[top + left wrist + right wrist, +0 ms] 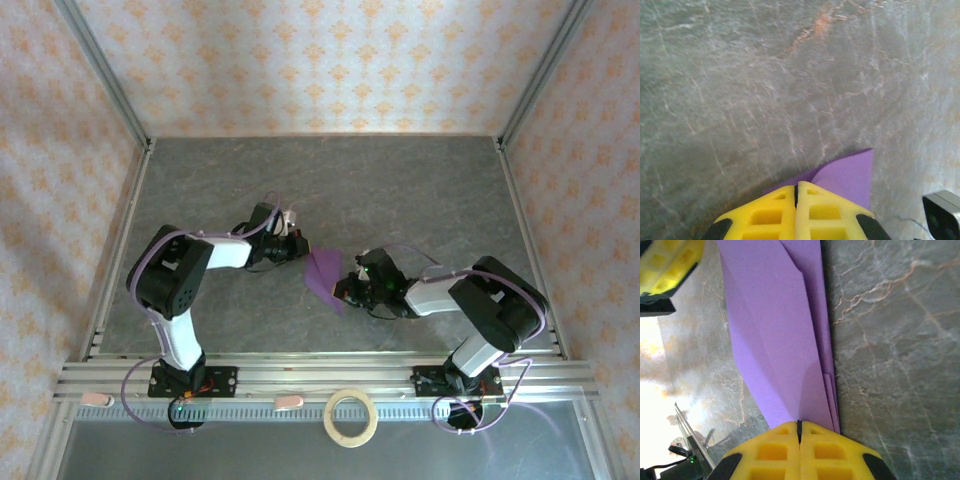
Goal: Fold a paper plane with a square sheet of paper (pick it up from the middle)
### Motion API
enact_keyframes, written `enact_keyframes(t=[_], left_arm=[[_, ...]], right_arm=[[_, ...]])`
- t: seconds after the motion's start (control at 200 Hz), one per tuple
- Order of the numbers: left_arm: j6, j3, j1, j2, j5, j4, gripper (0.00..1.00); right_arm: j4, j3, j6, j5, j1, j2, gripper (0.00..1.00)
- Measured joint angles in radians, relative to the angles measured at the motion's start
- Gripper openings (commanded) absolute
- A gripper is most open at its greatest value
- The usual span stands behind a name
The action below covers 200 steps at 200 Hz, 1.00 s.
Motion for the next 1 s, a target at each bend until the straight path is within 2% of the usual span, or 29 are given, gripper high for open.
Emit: enact_keyframes(t=[0.18, 0.355, 0.47, 0.621, 0.691, 0.826, 1.001], left_arm=[[-0.007, -0.058, -0.025, -0.084, 0.002, 0.051, 0.06], [-0.031, -0.079, -0.051, -0.089, -0.010, 0.083, 0.09], [-0.042, -0.081, -0.058, -0.111, -0.093, 0.063, 0.16], [-0.050, -0.087, -0.058, -0.201, -0.217, 0.030, 0.16], [-0.049, -0.095, -0.058, -0.232, -0.237, 0.043, 0.13], [-0.039, -0.104, -0.065, -0.216, -0.193, 0.089, 0.09], [-0.022, -0.070, -0.098, -0.084, -0.062, 0.112, 0.09]], right_arm=[[-0.061, 0.031, -0.032, -0.004, 0.000, 0.000, 0.00], [-0.076, 0.037, -0.041, -0.006, 0.000, 0.000, 0.00], [-0.077, 0.037, -0.044, -0.006, 0.000, 0.000, 0.00], [-0.078, 0.037, -0.044, -0.008, -0.002, 0.000, 0.00], [-0.079, 0.038, -0.044, -0.008, -0.002, 0.000, 0.00], [-0.080, 0.039, -0.045, -0.014, -0.005, 0.002, 0.00], [-0.089, 0.044, -0.049, -0.014, -0.005, 0.002, 0.00]])
